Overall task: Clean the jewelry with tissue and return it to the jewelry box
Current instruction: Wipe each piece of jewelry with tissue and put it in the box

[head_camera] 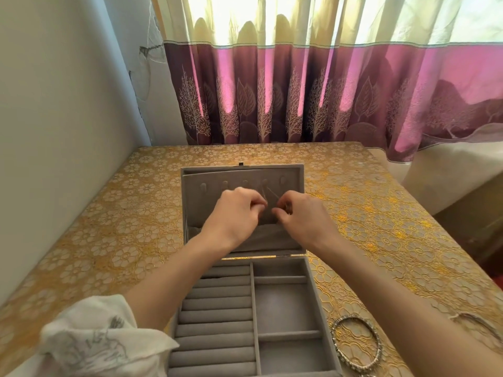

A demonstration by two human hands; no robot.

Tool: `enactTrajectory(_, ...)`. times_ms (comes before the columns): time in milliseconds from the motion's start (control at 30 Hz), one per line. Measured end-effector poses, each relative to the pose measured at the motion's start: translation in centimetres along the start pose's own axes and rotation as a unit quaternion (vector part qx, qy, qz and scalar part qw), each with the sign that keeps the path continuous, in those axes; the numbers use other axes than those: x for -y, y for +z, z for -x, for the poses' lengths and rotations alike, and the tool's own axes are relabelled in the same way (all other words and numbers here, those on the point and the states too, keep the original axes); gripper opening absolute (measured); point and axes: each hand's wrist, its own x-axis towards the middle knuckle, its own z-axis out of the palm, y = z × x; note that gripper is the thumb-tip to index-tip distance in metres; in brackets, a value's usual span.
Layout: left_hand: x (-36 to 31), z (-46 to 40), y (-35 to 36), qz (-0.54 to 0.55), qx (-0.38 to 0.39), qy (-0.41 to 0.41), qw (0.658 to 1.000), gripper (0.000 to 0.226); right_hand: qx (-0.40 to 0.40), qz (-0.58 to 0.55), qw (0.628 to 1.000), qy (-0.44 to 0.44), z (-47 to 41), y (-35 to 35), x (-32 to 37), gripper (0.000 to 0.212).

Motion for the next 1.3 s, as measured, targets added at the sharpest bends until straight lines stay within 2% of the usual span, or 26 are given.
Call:
enactTrajectory(133,0.4,0.2,0.4,-0.013,0.042,-0.030,0.999,0.020,0.012,-0.002,1.000,-0.011,0.0,0.2,0.2,0.017)
enactTrajectory(233,0.6,0.3,0.4,-0.029,0.067,-0.044,0.996,0.022,-0.008,0.003,0.999,-0.036,0.2,0.1,0.2,0.016)
enactTrajectory(567,1.1,0.9,0.2,-0.013,0.050,-0.070,0.996,0.018,-0.054,-0.009,0.994,-0.099,-0.1,-0.1,0.8,0.013)
enactTrajectory(667,1.3,1.2,0.2,-0.045,0.055,-0.060,0.996,0.014,-0.058,-0.024,0.994,-0.091,-0.2,0.1,0.6,0.015)
enactTrajectory(867,1.3,1.7,0.4,-0.069,0.076,-0.052,0.993,0.025,-0.046,-0.046,0.996,-0.064,0.4,0.4,0.1,0.019)
enactTrajectory(1000,1.2,2.6,0.0,-0.053,0.050,-0.028,0.997,0.028,-0.026,-0.139,0.990,-0.008,2.0,-0.7,0.6,0.017)
enactTrajectory(1133,0.5,4.3,-1.0,-0.015,0.022,-0.005,1.000,0.028,0.038,-0.284,0.954,0.083,4.8,-1.8,1.2,0.028)
enactTrajectory(1167,0.2,5.0,-1.3,-0.002,0.017,0.002,1.000,0.026,0.058,-0.336,0.933,0.114,5.6,-2.0,1.5,0.028)
enactTrajectory(1300,-1.5,9.1,-2.5,0.045,0.015,0.023,0.999,0.018,0.113,-0.545,0.804,0.210,9.4,-2.8,2.9,0.025)
